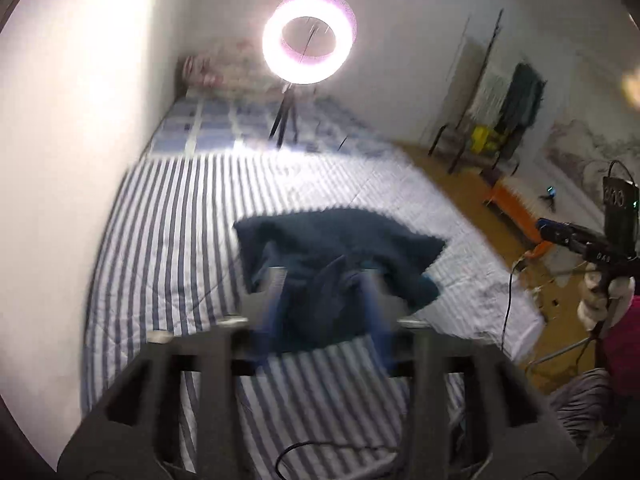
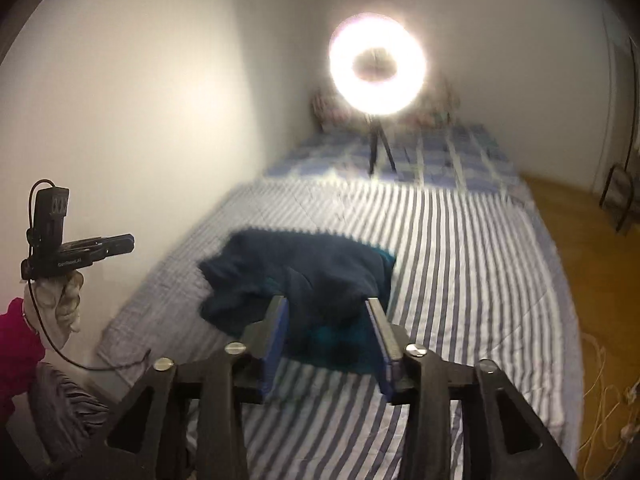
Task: Fold large clothes
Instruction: 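Open both tools and lift them away from the folded shirt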
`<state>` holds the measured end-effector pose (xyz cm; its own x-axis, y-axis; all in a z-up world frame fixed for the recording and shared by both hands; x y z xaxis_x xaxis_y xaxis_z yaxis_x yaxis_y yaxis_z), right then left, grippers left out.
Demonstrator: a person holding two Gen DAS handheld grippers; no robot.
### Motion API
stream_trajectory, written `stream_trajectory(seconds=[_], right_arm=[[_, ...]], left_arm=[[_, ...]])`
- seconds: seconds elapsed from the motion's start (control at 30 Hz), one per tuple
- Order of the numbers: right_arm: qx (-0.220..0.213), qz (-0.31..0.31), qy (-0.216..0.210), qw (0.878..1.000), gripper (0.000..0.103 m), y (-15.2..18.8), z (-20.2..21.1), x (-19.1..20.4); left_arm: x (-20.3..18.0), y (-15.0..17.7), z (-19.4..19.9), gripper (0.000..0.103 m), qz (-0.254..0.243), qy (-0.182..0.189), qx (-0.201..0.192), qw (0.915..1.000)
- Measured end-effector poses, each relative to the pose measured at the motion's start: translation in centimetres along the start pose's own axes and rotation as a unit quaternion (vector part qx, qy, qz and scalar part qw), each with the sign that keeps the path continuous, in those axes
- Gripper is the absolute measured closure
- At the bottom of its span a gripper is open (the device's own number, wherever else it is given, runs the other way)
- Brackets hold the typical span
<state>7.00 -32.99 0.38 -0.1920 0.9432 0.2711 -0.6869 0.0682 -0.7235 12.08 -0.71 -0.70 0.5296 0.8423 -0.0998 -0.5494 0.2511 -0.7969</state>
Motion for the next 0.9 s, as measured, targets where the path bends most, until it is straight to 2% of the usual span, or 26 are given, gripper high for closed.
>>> stream_trajectory(seconds=[0.13, 0.2, 0.3, 0.4, 0.47, 0.5, 0.6, 0.67, 0.77, 0.9], right_arm=[[-0.036, 0.000, -0.027, 0.999, 0.054, -1.4, 6.6, 3.6], [-0.042, 0.011, -0.023, 0.999, 0.050, -1.6, 9.1, 5.0], [-0.049, 0.020, -0.022, 0.998, 0.048, -1.8, 12.5, 7.0], [-0.068, 0.021, -0.036, 0.997, 0.044, -2.2, 16.0, 8.6], [-0.083, 0.023, -0.037, 0.996, 0.040, -2.6, 17.8, 9.5], [-0.087, 0.024, -0.038, 0.995, 0.038, -2.8, 18.3, 9.7], [-0.090, 0.017, -0.038, 0.995, 0.033, -2.9, 17.7, 9.3], [-0.080, 0.002, -0.042, 0.996, 0.030, -2.6, 15.9, 8.4], [-0.046, -0.029, -0.052, 0.997, 0.030, -1.7, 11.0, 6.4], [0.008, -0.090, -0.064, 0.994, 0.030, -0.3, 3.1, 2.3]], left_arm=[[-1.9, -3.3, 6.5, 0.049, 0.003, 0.008, -0.038, 0.9992], [-2.8, -4.4, 9.8, 0.046, 0.013, 0.016, -0.053, 0.9984], [-4.5, -5.7, 14.1, 0.043, 0.022, 0.035, -0.065, 0.9970], [-5.3, -6.8, 17.7, 0.041, 0.018, 0.032, -0.077, 0.9963], [-5.4, -7.6, 19.7, 0.028, 0.023, 0.029, -0.088, 0.9954], [-5.4, -7.8, 20.0, 0.026, 0.024, 0.030, -0.091, 0.9951], [-4.6, -7.7, 18.8, 0.025, 0.033, 0.032, -0.089, 0.9950], [-3.6, -6.8, 15.9, 0.025, 0.063, 0.049, -0.072, 0.9942], [-1.6, -4.8, 9.6, 0.025, 0.111, 0.070, -0.032, 0.9908], [2.3, -1.4, 0.3, 0.025, 0.193, 0.086, 0.024, 0.9771]])
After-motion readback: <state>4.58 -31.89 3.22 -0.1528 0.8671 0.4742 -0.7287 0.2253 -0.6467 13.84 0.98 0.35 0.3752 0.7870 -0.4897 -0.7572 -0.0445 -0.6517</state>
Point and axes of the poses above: each gripper's, at about its wrist camera, not at the fingertips, and z roughly against the way its jaws point, x to its left, y to its underside, the point moved 9 cm from there along -z, roughly the way its jaws point, and after that the axes turned 11 degrees about -z, right-handed, at the moved point
